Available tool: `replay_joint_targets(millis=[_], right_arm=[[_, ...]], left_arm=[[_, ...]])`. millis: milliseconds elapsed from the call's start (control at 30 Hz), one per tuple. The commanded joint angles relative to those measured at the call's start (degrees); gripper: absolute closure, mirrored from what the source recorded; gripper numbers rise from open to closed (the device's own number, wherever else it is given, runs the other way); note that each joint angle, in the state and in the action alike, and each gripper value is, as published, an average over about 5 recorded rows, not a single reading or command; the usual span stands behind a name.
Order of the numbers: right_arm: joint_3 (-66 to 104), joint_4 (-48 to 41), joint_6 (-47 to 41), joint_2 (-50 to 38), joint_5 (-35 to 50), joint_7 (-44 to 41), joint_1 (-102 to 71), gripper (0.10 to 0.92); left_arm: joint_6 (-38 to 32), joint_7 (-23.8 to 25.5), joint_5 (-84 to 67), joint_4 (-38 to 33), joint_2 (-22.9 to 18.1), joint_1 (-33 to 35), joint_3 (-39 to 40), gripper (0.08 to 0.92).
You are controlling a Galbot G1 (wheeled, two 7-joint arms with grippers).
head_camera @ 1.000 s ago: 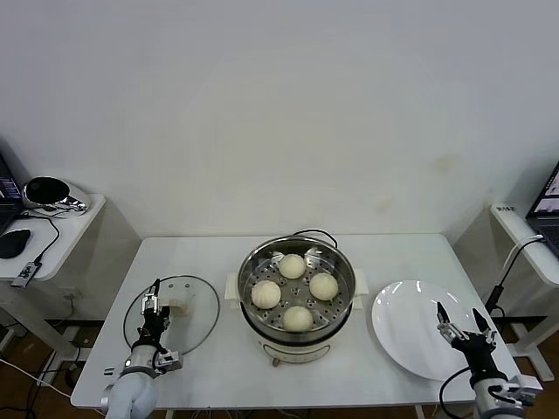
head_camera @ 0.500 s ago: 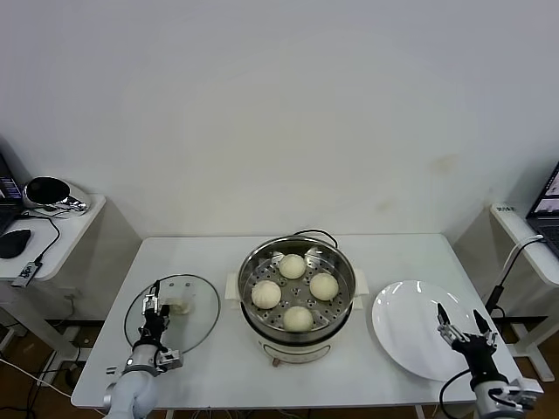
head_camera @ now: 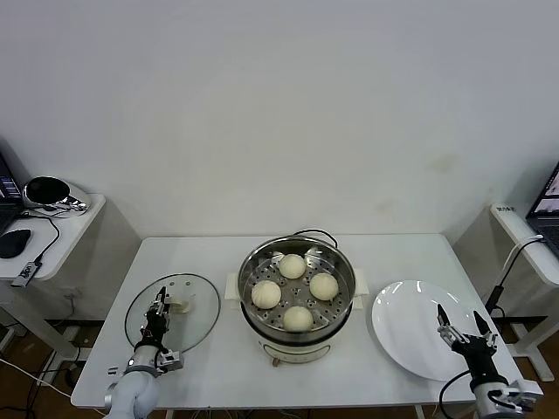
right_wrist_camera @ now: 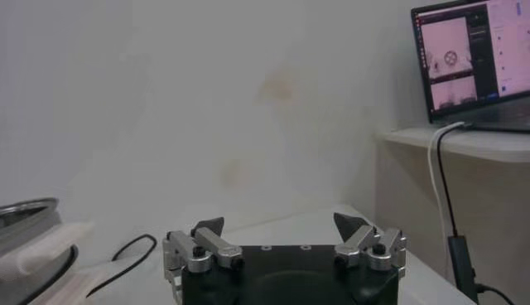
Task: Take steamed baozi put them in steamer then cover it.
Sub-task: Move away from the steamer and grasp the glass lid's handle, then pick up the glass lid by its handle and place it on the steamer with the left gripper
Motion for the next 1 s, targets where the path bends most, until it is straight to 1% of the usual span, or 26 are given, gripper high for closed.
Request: replay_joint_targets(millis=[33,167,267,367,533,633,767,900,933,1000], right_arm=[[0.02,0.01,0.08,0.03,-0.04,-0.01,-0.03,0.203],[0.03,0.04,0.13,0.00,-0.05,-0.02,-0.05,0.203],[0.05,0.16,0.16,-0.04,-0.04,-0.02,-0.06,0.203],[0.11,0.38,0.17,-0.14,0.05,-0.02,-0.05,0.203],[0.20,0.78,0.05,-0.41,0.34,-0.02,0.09,0.203],[0.21,1.13,-0.09,-0.53,0.62,-0.02,0.19,0.203],[0.14,1.61,-0.22,-0.60,1.04,-0.03,0.29,0.203],[0.03,2.02,-0.43,-0.77,1.63,-0.03,0.41,0.203],[0.03,2.11,-0.50,-0.82,1.80,-0.03,0.47,0.203],[0.02,2.30,-0.63,-0.97,2.11,-0.02,0.58,0.203]], left_arm=[[-0.14,0.10,0.03,0.63,0.11,-0.17,0.08,0.689],[-0.22,0.26,0.02,0.43,0.21,-0.01,0.14,0.801],[0.89,0.39,-0.95,-1.35,0.31,0.68,0.28,0.859],[4.25,1.67,-3.22,-5.87,0.53,2.39,0.71,0.869],[13.83,6.23,-7.85,-17.61,0.46,6.51,1.34,0.869],[17.54,8.59,-9.80,-24.98,1.05,8.89,1.66,0.869],[24.04,6.37,-9.31,-30.91,2.66,10.84,3.35,0.869],[33.70,3.32,-6.59,-33.97,4.34,11.79,6.00,0.869],[35.58,3.26,-5.77,-34.69,4.59,11.98,6.47,0.869],[38.37,5.85,-3.40,-36.87,4.91,12.43,6.82,0.869]])
